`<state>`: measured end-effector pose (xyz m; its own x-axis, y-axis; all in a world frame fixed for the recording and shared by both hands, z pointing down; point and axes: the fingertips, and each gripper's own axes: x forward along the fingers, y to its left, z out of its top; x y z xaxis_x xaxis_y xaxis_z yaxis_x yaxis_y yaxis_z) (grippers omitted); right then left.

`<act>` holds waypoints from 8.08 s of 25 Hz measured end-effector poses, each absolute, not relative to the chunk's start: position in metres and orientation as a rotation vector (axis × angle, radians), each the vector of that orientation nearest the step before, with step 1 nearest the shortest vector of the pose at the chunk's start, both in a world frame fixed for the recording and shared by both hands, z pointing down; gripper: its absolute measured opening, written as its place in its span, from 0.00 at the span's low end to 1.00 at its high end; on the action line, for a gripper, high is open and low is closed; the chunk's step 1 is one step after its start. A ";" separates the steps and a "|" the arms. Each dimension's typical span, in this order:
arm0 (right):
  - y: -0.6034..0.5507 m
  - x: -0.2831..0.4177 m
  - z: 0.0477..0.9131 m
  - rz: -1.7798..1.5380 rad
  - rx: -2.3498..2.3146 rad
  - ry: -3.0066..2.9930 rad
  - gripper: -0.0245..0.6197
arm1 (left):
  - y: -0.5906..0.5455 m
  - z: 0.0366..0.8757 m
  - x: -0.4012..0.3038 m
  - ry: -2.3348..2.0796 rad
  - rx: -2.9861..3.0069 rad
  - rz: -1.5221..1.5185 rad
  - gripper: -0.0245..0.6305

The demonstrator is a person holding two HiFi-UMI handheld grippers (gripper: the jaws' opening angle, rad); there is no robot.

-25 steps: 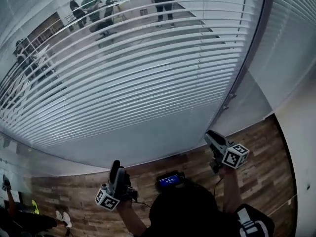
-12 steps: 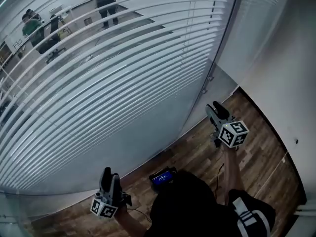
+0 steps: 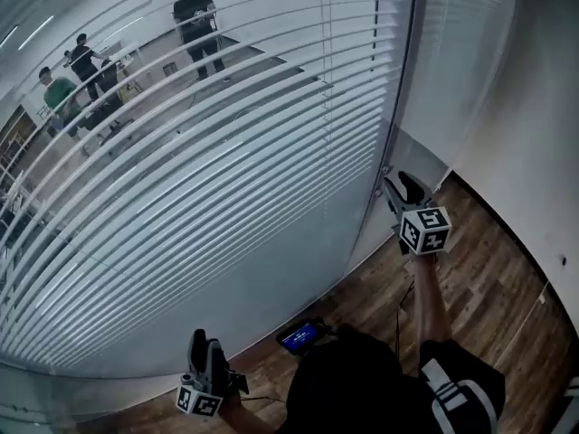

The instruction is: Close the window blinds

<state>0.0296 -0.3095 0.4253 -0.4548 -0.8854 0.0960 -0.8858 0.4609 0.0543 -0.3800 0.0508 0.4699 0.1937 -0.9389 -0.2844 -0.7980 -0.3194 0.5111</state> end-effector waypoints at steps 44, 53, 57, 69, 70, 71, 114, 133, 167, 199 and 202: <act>-0.347 0.033 0.431 0.845 1.355 -2.888 0.24 | 0.010 0.447 -0.323 -1.666 2.218 -0.715 0.42; -0.344 0.028 0.414 0.902 1.220 -2.997 0.24 | 0.004 0.431 -0.321 -1.655 2.216 -0.701 0.42; -0.336 0.026 0.417 -0.016 1.369 -2.664 0.24 | 0.005 0.435 -0.323 -1.662 2.213 -0.701 0.42; -0.341 0.023 0.408 -0.456 1.369 -2.315 0.24 | 0.001 0.433 -0.317 -1.646 2.214 -0.694 0.42; -0.341 0.023 0.408 -0.403 1.372 -2.345 0.24 | 0.002 0.432 -0.317 -1.646 2.215 -0.696 0.42; -0.342 0.023 0.407 -0.331 1.376 -2.385 0.24 | 0.002 0.430 -0.317 -1.646 2.216 -0.696 0.42; -0.342 0.027 0.424 0.134 1.351 -2.685 0.24 | 0.009 0.451 -0.314 -1.645 2.212 -0.703 0.42; -0.341 0.026 0.424 0.052 1.366 -2.592 0.24 | 0.016 0.451 -0.315 -1.669 2.197 -0.708 0.42; -0.346 0.031 0.429 0.601 1.300 -2.783 0.24 | 0.012 0.453 -0.311 -1.657 2.197 -0.703 0.42; -0.344 0.030 0.427 0.553 1.254 -2.817 0.24 | 0.007 0.457 -0.311 -1.652 2.197 -0.699 0.42; -0.339 0.029 0.425 0.368 1.253 -2.817 0.24 | 0.007 0.455 -0.310 -1.649 2.200 -0.698 0.42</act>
<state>0.0290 -0.3392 0.4248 -0.6736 -0.7278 0.1289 -0.7365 0.6462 -0.2000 -0.3104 0.0070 0.4552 0.2212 -0.9548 -0.1988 -0.8071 -0.2936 0.5122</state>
